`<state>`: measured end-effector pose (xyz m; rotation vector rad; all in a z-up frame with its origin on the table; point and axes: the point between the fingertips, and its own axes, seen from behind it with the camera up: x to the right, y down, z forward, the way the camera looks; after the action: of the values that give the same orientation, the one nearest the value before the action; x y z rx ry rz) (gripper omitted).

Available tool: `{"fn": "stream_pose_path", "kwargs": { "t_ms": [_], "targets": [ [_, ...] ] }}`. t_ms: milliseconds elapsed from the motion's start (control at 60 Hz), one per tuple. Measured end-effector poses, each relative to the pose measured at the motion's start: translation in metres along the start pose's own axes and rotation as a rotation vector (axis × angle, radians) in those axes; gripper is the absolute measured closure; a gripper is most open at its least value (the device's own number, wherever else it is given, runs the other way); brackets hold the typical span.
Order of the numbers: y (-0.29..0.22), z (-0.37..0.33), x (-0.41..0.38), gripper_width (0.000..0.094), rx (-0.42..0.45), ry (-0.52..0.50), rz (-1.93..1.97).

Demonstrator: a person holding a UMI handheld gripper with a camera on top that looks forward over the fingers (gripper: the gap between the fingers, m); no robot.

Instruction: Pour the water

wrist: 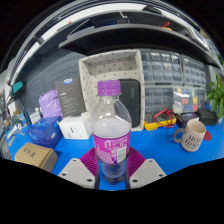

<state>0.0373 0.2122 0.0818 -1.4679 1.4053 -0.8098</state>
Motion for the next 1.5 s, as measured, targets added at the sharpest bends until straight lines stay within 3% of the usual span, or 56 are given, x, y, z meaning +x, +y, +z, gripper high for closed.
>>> {"fn": "stream_pose_path", "kwargs": {
  "t_ms": [183, 700, 983, 1350, 1500],
  "targets": [
    [-0.009, -0.001, 0.027, 0.059, -0.071, -0.065, 0.297],
    [-0.107, 0.0, 0.12, 0.0589, 0.004, -0.273, 1.461],
    [-0.123, 0.009, 0.148, 0.0589, -0.035, -0.341, 1.814],
    [-0.104, 0.006, 0.148, 0.059, -0.143, -0.306, 1.7],
    [-0.125, -0.007, 0.169, 0.0589, -0.084, -0.254, 1.302]
  ]
}}
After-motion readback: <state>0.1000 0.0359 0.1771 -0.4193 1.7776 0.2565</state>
